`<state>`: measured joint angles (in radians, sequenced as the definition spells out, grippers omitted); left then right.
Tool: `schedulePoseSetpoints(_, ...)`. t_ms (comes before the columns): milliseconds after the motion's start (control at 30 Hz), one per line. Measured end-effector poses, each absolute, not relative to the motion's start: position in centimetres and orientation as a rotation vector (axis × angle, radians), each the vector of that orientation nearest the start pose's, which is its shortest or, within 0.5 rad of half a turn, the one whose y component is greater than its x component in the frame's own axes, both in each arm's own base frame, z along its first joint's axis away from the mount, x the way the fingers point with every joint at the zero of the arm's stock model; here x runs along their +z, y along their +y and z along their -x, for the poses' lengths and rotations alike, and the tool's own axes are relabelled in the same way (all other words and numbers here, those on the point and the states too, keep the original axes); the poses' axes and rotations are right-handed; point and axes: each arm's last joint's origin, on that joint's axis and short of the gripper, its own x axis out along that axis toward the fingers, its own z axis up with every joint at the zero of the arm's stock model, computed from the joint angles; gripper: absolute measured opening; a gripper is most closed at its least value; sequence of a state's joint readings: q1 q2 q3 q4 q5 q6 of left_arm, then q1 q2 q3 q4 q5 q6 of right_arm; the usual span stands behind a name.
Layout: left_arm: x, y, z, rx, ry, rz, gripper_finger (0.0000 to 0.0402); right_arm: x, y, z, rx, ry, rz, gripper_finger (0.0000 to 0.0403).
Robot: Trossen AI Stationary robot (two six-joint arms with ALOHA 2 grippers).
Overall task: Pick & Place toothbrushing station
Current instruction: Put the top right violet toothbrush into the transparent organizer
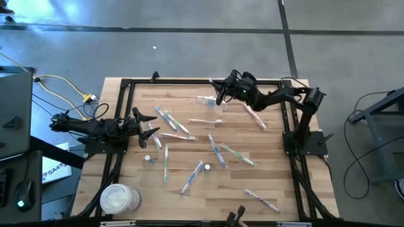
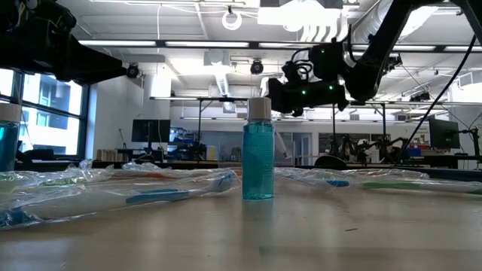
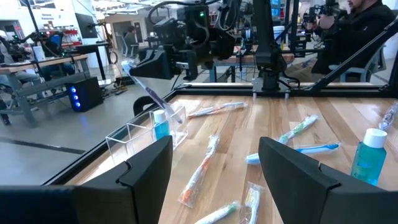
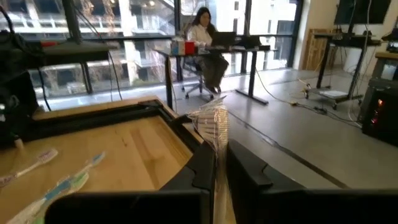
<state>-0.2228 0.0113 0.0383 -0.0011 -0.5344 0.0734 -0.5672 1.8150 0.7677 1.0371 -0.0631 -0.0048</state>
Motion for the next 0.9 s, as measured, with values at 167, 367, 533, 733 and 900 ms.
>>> schedulePoseSetpoints(167, 17.5, -0.6, -9.3, 0.313, -0.013, -0.063, 0.0239, 17.4, -18.7, -29.9, -0.544, 0.082, -0.02, 0.0016)
schedulePoseSetpoints(367, 17.5, -0.6, -9.3, 0.313, -0.013, -0.063, 0.0239, 17.3, -18.3, -30.2, -0.545, 0.096, -0.016, 0.0016)
schedulePoseSetpoints(533, 17.5, -0.6, -9.3, 0.313, -0.013, -0.063, 0.0239, 17.2, -18.3, -30.2, -0.571, 0.115, -0.006, 0.0016)
schedulePoseSetpoints(733, 17.5, -0.6, -9.3, 0.313, -0.013, -0.063, 0.0239, 16.6, -18.3, -30.1, -0.568, 0.17, -0.021, 0.0016)
schedulePoseSetpoints(900, 17.5, -0.6, -9.3, 0.313, -0.013, -0.063, 0.0239, 16.5, -18.2, -30.1, -0.598, 0.186, -0.021, 0.0027)
